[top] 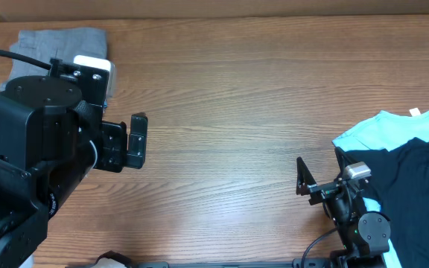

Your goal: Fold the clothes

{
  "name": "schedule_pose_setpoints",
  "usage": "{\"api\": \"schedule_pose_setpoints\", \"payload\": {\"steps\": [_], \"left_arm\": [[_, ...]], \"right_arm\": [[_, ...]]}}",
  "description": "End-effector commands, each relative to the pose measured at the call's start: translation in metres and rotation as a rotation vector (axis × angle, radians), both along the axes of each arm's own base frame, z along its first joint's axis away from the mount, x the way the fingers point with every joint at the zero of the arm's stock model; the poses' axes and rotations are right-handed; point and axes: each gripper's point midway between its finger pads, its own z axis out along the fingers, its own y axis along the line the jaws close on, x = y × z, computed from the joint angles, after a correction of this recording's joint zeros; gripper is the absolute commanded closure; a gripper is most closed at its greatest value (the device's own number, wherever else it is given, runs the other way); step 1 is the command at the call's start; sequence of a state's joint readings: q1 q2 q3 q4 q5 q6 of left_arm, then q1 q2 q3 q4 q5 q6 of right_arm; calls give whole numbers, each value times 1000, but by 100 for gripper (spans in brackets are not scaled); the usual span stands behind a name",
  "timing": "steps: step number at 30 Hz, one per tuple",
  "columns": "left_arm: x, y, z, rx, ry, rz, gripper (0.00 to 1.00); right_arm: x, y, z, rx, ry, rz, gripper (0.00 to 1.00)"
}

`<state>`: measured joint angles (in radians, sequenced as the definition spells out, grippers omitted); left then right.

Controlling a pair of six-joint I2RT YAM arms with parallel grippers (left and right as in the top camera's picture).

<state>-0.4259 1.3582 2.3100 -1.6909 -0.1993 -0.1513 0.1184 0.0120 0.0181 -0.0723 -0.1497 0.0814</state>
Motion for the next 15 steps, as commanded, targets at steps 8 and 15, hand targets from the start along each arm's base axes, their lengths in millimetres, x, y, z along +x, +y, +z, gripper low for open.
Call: {"api": "schedule_pose_setpoints", "payload": {"steps": [8,15], "left_arm": [[6,4,18,-49,-90,24,0],[30,19,36,-187,-268,86,0]], "right_arm": [[0,0,-3,0,2,0,0],[0,0,-3,0,2,0,0]]}}
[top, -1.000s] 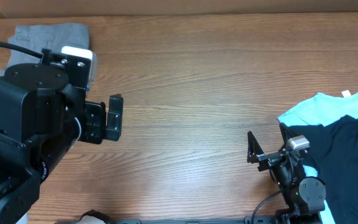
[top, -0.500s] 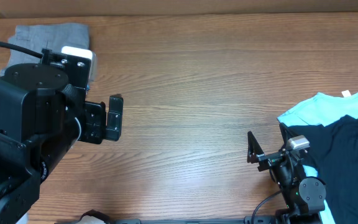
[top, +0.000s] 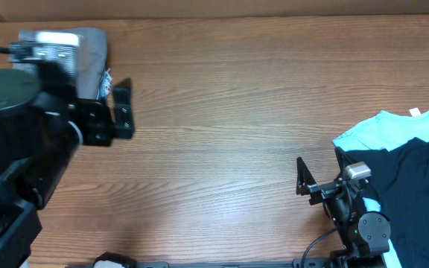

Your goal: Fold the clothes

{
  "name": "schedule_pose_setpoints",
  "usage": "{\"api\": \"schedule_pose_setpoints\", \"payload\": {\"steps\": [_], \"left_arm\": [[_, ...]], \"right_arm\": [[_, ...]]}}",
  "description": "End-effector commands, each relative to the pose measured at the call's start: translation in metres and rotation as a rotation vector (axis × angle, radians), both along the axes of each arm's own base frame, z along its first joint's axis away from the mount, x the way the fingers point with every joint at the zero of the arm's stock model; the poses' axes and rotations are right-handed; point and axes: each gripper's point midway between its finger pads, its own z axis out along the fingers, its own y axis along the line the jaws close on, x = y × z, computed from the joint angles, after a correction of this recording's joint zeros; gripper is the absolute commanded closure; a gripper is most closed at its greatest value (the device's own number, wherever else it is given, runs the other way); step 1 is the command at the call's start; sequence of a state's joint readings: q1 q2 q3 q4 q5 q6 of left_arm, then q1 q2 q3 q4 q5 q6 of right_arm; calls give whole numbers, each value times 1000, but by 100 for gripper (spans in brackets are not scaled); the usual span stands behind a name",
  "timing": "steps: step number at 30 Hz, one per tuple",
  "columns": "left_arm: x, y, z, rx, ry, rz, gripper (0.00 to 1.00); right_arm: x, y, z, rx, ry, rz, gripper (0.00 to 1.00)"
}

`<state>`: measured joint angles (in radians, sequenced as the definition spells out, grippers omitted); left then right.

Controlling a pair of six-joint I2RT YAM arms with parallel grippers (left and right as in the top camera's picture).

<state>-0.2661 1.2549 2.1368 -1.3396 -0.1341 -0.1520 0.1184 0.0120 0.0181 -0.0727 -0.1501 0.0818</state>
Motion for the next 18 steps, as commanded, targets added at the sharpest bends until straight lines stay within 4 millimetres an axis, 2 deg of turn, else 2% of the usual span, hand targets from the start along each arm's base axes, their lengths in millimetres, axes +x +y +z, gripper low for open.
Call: {"api": "schedule_pose_setpoints", "payload": {"steps": [1,5,8,18], "left_arm": [[0,1,-5,-68,-51,-27,0],[9,4,-19,-102,-169,-37,0],[9,6,-38,-92,-240,-37,0],[-25,2,-105,38,-471,-124,0]], "right_arm": [[0,0,-3,-1,2,0,0],[0,0,-3,-1,2,0,0],[0,0,-3,-1,1,0,0],[0,0,-3,-1,1,0,0]]}}
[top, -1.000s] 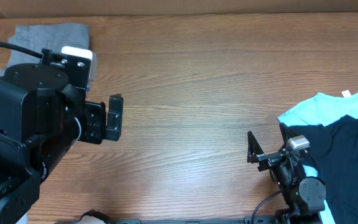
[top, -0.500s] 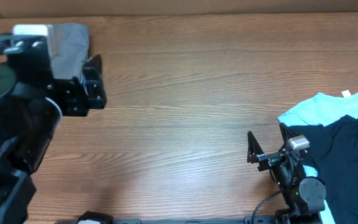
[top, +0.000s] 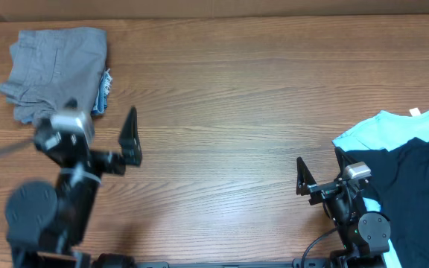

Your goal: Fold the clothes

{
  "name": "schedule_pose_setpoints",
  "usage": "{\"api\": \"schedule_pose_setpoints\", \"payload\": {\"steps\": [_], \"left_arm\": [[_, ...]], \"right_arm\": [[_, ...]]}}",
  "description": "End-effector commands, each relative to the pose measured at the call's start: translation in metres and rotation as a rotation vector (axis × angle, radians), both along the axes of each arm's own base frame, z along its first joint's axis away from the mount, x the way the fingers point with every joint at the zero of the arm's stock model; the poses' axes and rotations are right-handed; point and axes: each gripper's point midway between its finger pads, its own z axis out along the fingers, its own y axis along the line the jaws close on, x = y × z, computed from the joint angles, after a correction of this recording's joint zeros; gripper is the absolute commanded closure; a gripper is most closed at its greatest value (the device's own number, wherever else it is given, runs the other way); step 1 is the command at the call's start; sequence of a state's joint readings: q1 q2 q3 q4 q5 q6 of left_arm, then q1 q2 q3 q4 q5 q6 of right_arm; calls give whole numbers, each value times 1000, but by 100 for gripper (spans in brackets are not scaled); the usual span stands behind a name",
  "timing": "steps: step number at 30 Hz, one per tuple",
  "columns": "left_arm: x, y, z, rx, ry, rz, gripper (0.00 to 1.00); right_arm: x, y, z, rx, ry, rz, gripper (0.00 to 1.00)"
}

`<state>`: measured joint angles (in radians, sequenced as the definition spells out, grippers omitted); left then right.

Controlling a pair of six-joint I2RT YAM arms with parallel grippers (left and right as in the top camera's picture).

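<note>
A folded grey garment (top: 54, 59) lies at the back left of the table, with a blue fabric edge (top: 104, 89) showing under its right side. At the right edge a light blue shirt (top: 393, 128) lies partly under a dark shirt (top: 423, 193), both unfolded. My left gripper (top: 118, 138) is in front of the grey pile, apart from it, blurred; it looks open and holds nothing. My right gripper (top: 320, 170) stands open and empty just left of the dark shirt.
The wooden table (top: 229, 112) runs between the two piles. Both arm bases stand at the front edge, left (top: 36, 223) and right (top: 363, 231). A cardboard-coloured wall runs along the back edge.
My left arm has come away from the grey pile toward the front left and sits lower. The whole grey pile now shows. The right arm and the shirts have not moved.
At first my left arm was high, close to the camera, its gripper right of the grey pile and hiding part of it. Then it was further back left beside the pile. Now it is low near the front edge, the pile uncovered. The right side stayed still.
</note>
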<state>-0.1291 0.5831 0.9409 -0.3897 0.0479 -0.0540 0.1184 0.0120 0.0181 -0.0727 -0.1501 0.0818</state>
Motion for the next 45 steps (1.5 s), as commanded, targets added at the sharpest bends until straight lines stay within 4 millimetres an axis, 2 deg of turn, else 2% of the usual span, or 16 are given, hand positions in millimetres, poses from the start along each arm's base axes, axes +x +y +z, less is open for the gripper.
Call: {"api": "schedule_pose_setpoints", "payload": {"steps": [1,8,17,21,25,33,45], "left_arm": [[-16,-7,-21,95,-78,-54,0],[-32,-8,-70,162,-199,-64,0],[-32,-9,-115,148,-327,-55,0],[-23,-10,-136,148,-337,-54,0],[-13,-12,-177,152,-238,-68,0],[-10,-11,-235,156,3,-83,0],[-10,-11,-234,156,0,-80,0]], "right_arm": [[0,0,-3,-1,1,0,0],[0,0,-3,-1,1,0,0],[0,0,-3,-1,2,0,0],[0,0,-3,-1,1,0,0],[0,0,-3,-1,1,0,0],[0,0,-3,-1,1,0,0],[0,0,-3,-1,1,0,0]]}}
